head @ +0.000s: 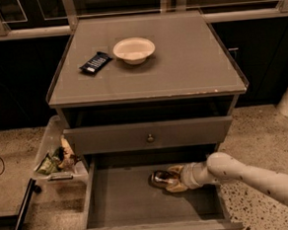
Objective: Place orange can into middle drawer
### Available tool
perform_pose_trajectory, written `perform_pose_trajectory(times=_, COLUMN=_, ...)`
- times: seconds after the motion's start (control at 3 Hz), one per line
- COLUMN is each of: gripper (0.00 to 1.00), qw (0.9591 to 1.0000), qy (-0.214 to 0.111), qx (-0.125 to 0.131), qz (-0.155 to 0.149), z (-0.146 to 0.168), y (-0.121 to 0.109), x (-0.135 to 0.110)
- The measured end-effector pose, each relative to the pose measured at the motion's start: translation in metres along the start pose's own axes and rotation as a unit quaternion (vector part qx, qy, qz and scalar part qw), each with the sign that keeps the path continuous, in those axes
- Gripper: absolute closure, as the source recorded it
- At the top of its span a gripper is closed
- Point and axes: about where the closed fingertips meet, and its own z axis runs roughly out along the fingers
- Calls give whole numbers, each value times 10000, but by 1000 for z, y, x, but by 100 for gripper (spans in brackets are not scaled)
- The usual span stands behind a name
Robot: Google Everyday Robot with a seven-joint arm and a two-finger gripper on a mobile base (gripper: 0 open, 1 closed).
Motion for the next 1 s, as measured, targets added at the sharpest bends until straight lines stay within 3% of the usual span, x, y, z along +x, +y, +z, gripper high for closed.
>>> perform_pose_trajectory(times=0.67, gripper=11, qw=10000, qy=-1, qx=0, qz=1, z=0, y=0, x=0)
perform_pose_trajectory(times=1.0, gripper=0, qw=9997, qy=-230, qx=-50, qz=104, z=-10, y=3, x=-3)
